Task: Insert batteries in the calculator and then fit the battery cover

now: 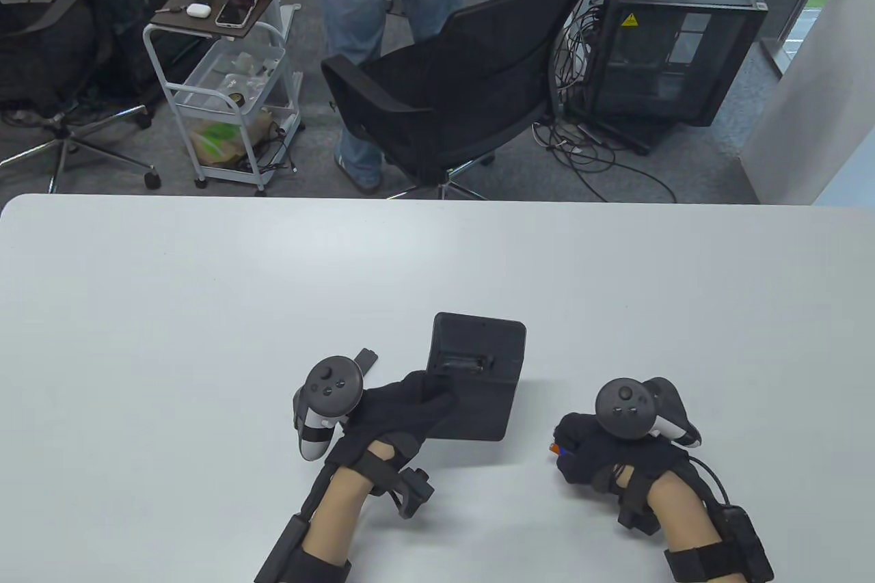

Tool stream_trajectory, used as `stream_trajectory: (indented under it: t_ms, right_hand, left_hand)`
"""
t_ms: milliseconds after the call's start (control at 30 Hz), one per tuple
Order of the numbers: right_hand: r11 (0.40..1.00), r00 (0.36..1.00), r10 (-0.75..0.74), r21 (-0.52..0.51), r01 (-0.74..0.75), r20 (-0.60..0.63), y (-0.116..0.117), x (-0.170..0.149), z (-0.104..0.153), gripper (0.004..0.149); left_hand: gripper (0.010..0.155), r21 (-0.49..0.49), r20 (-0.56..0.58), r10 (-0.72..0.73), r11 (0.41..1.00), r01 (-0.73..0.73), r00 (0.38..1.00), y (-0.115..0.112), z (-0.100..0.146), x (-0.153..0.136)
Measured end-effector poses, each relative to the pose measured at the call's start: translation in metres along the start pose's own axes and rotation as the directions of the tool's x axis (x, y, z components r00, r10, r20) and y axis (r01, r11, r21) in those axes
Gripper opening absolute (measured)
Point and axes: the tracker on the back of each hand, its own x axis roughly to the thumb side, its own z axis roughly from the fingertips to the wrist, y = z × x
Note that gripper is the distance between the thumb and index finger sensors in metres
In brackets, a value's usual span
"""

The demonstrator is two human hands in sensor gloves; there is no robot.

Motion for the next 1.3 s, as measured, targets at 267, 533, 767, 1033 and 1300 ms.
stream_trajectory:
  t_ms: [267,533,767,1033,1300]
  right_hand:
    - [0.918,0.963,-0.213,-0.303,0.255,0.164,-0.031,0.009,0.017,0.052]
    - [0.852,0.973,-0.157,-0.476,0.220,0.168,-0.033,0.030,0.025,0.053]
    - [0.817,0.979,-0.048,-0.555,0.154,0.200,-0.025,0.057,0.025,0.052]
    - [0.759,0.985,0.073,-0.650,0.046,0.155,-0.012,0.079,0.024,0.052]
    - [0.723,0.979,0.180,-0.688,-0.066,0.095,-0.006,0.089,0.025,0.051]
  left_hand:
    - [0.058,-0.036,-0.105,-0.095,0.995,0.092,0.990,-0.016,0.000,0.004]
    - [0.059,-0.070,-0.172,-0.200,0.979,0.190,0.965,-0.041,0.002,0.013]
    - [0.059,-0.084,-0.152,-0.234,0.971,0.223,0.960,-0.057,0.004,0.021]
    - [0.059,-0.108,-0.141,-0.255,0.964,0.242,0.957,-0.067,0.006,0.026]
    - [0.060,-0.099,-0.122,-0.317,0.947,0.306,0.941,-0.073,0.010,0.035]
